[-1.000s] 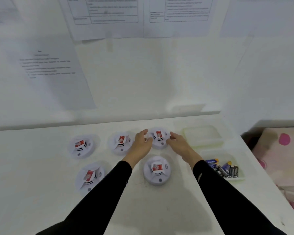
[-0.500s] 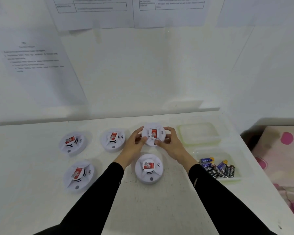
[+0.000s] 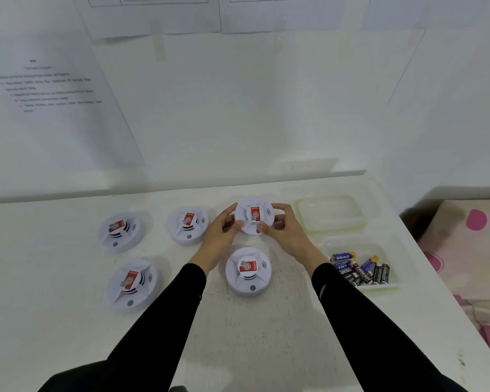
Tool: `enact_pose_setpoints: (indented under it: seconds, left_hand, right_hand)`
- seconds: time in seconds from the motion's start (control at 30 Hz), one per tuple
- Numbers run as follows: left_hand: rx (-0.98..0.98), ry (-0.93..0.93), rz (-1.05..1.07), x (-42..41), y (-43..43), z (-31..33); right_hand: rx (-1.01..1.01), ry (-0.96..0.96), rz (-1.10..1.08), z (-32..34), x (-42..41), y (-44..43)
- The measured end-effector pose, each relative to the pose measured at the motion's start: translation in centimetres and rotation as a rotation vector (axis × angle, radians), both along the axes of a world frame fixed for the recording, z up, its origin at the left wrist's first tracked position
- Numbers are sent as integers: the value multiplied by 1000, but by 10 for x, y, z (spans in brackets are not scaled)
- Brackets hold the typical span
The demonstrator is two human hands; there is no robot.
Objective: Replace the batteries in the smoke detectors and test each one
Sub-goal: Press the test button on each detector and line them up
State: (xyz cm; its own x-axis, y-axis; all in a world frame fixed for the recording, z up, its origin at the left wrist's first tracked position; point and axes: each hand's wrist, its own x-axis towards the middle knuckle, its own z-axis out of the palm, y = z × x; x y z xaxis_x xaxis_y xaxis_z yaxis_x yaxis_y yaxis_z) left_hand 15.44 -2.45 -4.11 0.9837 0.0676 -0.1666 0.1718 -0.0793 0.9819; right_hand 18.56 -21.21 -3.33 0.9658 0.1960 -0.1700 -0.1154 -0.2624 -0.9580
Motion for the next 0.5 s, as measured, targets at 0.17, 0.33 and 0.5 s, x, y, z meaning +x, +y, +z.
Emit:
enact_pose_setpoints:
  seconds: [0.17, 0.33, 0.5]
  left_hand:
    - [-4, -11, 4, 0, -1, 0]
    - [2, -12, 5, 0, 0, -2]
    - [-19, -16, 9, -1, -1, 0]
  right_hand:
    - [16, -3, 1, -2, 1, 0]
    - [24, -5, 3, -2, 1, 0]
    - [28, -3, 3, -2, 1, 0]
